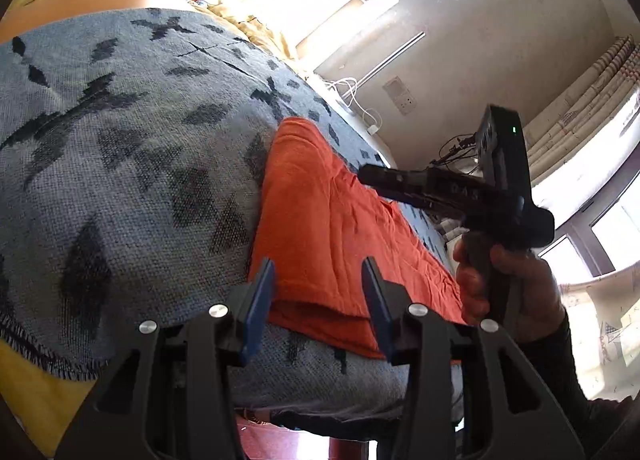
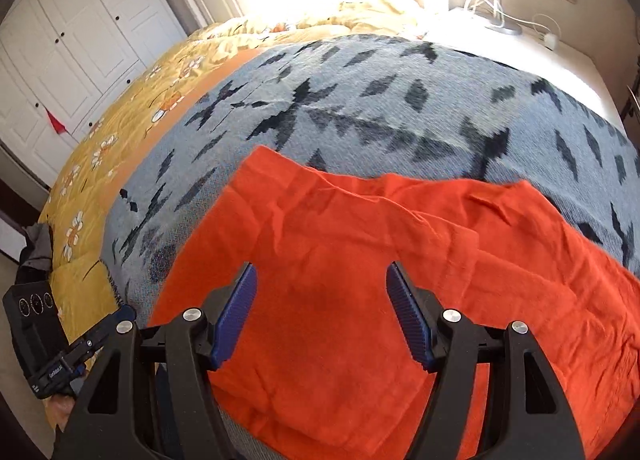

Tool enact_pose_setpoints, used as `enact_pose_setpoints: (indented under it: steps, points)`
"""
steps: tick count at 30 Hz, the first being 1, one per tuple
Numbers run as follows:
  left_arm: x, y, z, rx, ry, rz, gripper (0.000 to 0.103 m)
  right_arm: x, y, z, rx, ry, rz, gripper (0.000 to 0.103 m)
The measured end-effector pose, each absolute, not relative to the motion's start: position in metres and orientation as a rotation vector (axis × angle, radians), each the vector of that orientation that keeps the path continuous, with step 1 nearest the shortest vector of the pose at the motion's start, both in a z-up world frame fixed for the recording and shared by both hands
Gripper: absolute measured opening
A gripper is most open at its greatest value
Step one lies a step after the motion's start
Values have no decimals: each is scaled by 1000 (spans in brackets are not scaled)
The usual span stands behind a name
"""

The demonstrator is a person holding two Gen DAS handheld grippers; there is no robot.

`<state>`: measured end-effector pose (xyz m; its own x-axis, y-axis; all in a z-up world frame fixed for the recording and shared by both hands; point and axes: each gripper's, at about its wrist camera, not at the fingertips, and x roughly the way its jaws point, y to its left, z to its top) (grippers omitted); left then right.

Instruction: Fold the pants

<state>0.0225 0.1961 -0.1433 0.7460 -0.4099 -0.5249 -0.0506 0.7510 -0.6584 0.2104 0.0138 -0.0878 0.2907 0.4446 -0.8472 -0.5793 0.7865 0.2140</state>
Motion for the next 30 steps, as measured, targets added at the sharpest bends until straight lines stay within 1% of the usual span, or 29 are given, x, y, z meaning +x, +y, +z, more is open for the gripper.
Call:
enact_pose_setpoints:
  steps: [1,2,3,5,7,8,9,10,11,12,14,15,17,20,23,30]
  points:
    - [27,194,-147,-664,743,-163,43,212,32,-89,-177,1075,703,66]
    - [31,197,-155,-665,778,-124,29,215,49,-93,-207,1079,720,66]
    - [32,204,-164,-704,800,-101,19,218,63,-98,-232,1087,728,66]
    - [28,216,-171,-768,785,-114,17,227,89,-114,-305,1105,706,66]
    - [25,217,-171,-755,785,-112,17,240,105,-136,-360,1137,667,68]
    - [23,217,-171,-761,782,-120,19,241,109,-142,-368,1121,665,73]
    - [20,218,-171,-773,775,-135,25,239,115,-141,-385,1097,663,77]
    - [19,217,-170,-778,764,-157,30,238,118,-140,-404,1094,652,77]
    - [16,214,-169,-776,752,-179,43,237,118,-137,-402,1092,653,77]
    - [15,210,-167,-766,749,-187,47,236,115,-132,-376,1090,661,77]
    - [17,203,-166,-739,758,-182,47,239,101,-118,-282,1080,665,78]
    - [18,201,-165,-737,759,-175,47,241,95,-110,-243,1073,660,81]
    - [19,203,-166,-768,758,-174,45,247,83,-100,-217,1059,605,83]
    - [20,204,-168,-772,752,-177,45,245,85,-94,-288,1036,517,83]
    - [19,204,-169,-770,751,-178,45,229,101,-90,-357,960,516,83]
    - [18,203,-169,-754,744,-180,45,209,118,-84,-346,876,486,83]
